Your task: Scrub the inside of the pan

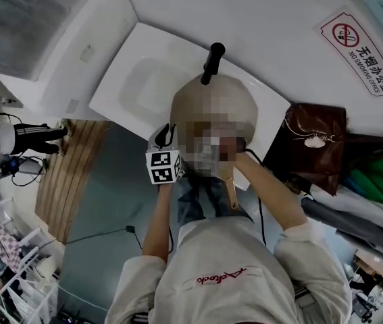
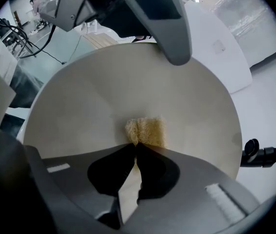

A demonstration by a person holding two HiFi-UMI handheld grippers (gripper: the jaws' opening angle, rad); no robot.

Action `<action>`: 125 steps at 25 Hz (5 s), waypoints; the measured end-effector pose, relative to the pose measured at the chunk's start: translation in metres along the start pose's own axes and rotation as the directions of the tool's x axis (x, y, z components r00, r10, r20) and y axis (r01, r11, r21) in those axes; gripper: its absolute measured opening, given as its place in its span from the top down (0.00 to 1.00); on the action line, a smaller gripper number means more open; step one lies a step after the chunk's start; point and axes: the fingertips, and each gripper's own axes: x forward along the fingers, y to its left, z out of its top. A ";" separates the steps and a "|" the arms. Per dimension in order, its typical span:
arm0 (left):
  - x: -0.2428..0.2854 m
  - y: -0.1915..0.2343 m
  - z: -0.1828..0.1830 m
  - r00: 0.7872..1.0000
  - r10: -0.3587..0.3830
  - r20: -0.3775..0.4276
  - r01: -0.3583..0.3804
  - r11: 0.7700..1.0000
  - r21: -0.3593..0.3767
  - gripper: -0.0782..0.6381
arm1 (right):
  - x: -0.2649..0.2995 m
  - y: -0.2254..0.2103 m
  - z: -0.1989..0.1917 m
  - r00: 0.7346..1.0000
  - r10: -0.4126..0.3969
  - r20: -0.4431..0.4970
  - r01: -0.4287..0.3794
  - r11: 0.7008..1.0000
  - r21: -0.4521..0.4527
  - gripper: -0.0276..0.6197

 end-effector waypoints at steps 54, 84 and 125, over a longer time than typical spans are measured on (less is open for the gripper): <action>-0.003 0.003 0.004 1.000 0.008 -0.015 -0.007 1.000 0.013 0.75 | -0.001 -0.015 -0.044 0.998 -0.064 -0.017 0.066 0.989 0.134 0.92; -0.046 -0.049 0.065 0.990 -0.013 0.141 0.000 0.995 0.095 0.88 | -0.162 -0.095 -0.071 0.753 -0.557 0.350 -0.119 0.408 0.905 0.92; -0.135 -0.089 0.111 0.943 -0.063 0.326 -0.002 0.981 0.196 0.89 | -0.297 -0.037 -0.172 0.553 -0.822 0.138 -0.054 0.130 0.990 0.92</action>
